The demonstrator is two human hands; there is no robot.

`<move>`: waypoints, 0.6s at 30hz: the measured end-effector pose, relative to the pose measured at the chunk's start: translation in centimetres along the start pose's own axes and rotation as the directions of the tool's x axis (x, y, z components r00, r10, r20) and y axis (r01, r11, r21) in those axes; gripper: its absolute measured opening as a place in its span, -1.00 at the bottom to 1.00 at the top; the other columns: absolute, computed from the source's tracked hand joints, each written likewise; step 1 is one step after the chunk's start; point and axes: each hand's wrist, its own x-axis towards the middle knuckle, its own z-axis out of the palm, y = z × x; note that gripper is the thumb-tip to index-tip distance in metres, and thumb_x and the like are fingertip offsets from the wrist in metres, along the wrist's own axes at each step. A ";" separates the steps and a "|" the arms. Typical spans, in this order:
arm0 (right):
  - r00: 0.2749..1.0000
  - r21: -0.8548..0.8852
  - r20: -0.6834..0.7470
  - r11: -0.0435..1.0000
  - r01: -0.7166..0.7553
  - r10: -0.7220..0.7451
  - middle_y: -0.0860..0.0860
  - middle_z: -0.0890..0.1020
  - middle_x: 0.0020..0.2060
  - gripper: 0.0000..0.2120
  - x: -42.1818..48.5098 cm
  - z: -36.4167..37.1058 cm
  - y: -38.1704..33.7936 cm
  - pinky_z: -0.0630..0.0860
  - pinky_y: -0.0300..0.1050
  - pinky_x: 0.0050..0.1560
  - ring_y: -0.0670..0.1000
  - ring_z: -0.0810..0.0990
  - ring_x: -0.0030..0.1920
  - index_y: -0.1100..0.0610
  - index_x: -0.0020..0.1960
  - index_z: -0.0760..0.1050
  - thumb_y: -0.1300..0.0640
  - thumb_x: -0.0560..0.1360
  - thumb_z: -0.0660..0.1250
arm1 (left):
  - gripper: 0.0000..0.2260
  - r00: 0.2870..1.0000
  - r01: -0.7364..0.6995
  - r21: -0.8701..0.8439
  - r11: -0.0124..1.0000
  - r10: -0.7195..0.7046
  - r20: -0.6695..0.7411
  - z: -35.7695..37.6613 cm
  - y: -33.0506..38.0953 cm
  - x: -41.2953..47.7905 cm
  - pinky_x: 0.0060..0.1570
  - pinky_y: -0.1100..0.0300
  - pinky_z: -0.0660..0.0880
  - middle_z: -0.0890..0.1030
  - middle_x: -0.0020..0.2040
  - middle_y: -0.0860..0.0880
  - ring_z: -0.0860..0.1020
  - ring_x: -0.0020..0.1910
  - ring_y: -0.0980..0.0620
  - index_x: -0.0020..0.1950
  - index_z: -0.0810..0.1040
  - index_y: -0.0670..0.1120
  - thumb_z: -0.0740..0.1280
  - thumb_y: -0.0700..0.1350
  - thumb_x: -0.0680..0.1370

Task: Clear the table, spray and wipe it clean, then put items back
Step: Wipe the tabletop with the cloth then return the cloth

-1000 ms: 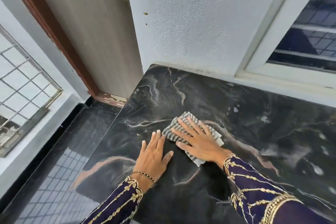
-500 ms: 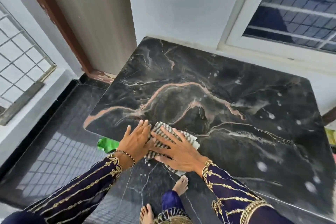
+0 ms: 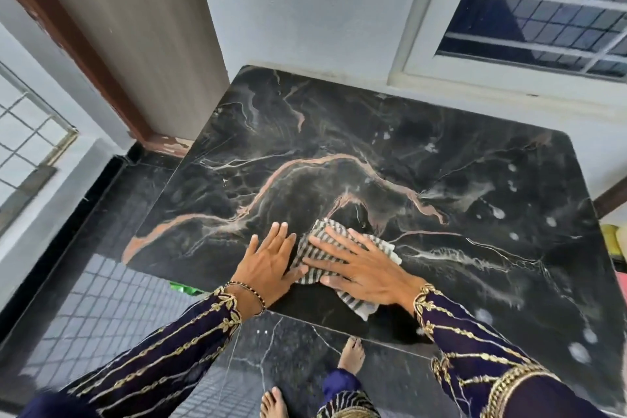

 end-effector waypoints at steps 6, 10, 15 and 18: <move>0.999 -0.011 0.034 0.999 -0.033 0.034 -0.29 -0.31 0.59 -0.50 4.6 -3.5 7.9 -0.46 0.04 0.53 -0.10 -0.44 0.57 -0.37 0.59 -0.17 -0.29 0.67 -0.17 | -0.08 1.000 0.014 -0.103 0.995 -0.013 0.011 -2.2 1.2 5.8 0.53 -0.07 -0.16 -0.17 0.59 -0.05 -0.22 0.56 0.01 0.58 -0.18 -0.08 -0.19 0.47 0.38; 0.997 0.012 0.056 0.998 -0.059 0.059 -0.29 -0.30 0.59 -0.49 8.2 -5.4 14.3 -0.41 0.10 0.56 -0.09 -0.42 0.58 -0.37 0.59 -0.21 -0.31 0.67 -0.17 | 0.02 0.999 0.028 -0.114 0.993 -0.031 -0.022 -5.0 2.4 12.3 0.53 -0.11 -0.12 -0.18 0.59 -0.10 -0.22 0.57 -0.05 0.55 -0.27 -0.18 0.26 0.35 0.45; 0.995 0.023 0.024 0.995 -0.097 0.097 -0.30 -0.27 0.60 -0.50 13.1 -8.8 21.5 -0.35 0.07 0.57 -0.09 -0.38 0.59 -0.38 0.58 -0.18 -0.29 0.67 -0.15 | 0.29 0.982 0.188 -0.073 0.980 -0.188 -0.004 -9.0 3.6 20.6 0.48 -0.25 0.05 -0.12 0.56 -0.27 -0.13 0.56 -0.22 0.51 -0.33 -0.28 0.44 0.38 0.24; 0.990 0.039 0.025 0.989 -0.139 0.138 -0.28 -0.25 0.60 -0.50 15.5 -10.7 25.1 -0.33 0.08 0.59 -0.10 -0.36 0.60 -0.38 0.58 -0.18 -0.27 0.68 -0.13 | 0.38 0.960 0.276 -0.124 0.953 -0.265 0.094 -10.7 4.0 24.0 0.40 -0.39 0.08 -0.19 0.55 -0.30 -0.17 0.54 -0.31 0.51 -0.35 -0.28 0.55 0.31 0.15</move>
